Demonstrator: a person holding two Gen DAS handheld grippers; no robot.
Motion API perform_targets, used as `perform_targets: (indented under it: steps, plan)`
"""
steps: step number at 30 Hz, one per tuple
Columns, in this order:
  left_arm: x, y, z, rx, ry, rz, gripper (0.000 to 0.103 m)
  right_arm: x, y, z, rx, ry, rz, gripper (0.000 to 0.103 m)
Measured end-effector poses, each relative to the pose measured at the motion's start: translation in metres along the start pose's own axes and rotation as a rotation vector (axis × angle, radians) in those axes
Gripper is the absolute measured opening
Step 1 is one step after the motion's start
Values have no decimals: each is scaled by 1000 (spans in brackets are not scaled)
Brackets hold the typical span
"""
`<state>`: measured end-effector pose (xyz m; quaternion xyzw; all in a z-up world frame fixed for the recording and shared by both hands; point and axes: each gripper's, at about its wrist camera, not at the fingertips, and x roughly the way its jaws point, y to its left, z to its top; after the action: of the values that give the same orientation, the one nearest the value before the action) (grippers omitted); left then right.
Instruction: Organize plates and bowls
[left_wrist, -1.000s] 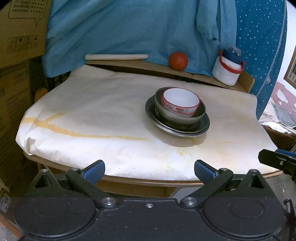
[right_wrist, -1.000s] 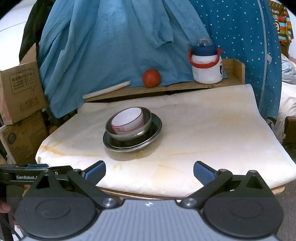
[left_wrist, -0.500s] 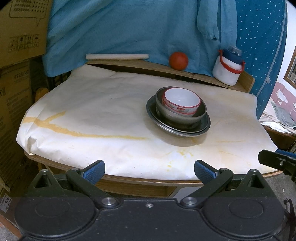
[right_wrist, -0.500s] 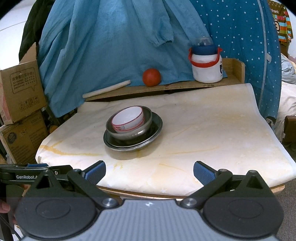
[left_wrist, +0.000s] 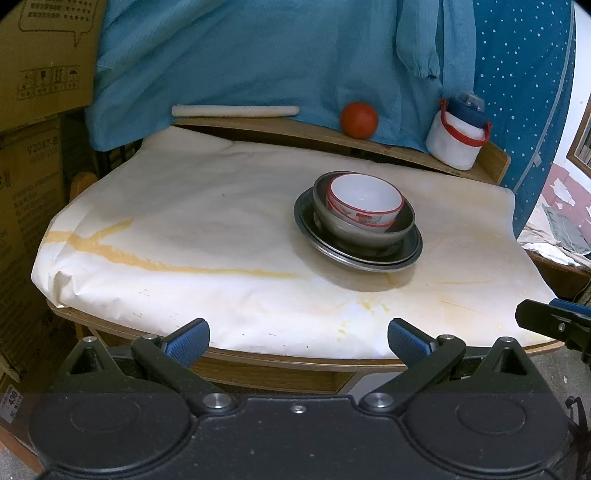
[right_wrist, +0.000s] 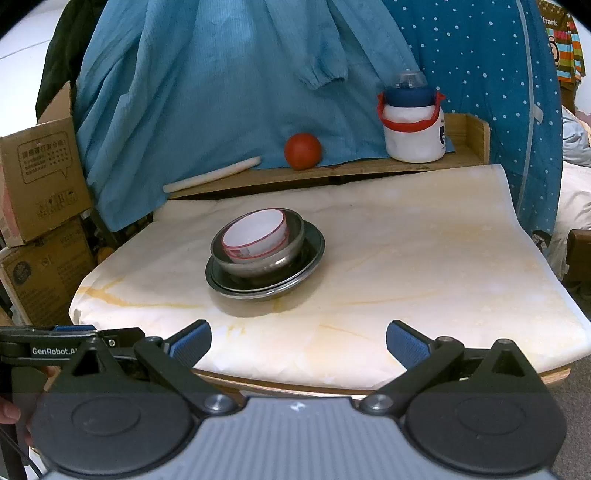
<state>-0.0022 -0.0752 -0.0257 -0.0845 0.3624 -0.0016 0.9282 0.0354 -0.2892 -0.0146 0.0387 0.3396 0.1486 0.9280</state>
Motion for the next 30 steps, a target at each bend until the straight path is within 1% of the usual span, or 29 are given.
perform_targets:
  steps: [30]
  plan:
    - [3, -1, 1, -1, 6, 2, 102, 1, -1, 2, 2, 6, 0, 103]
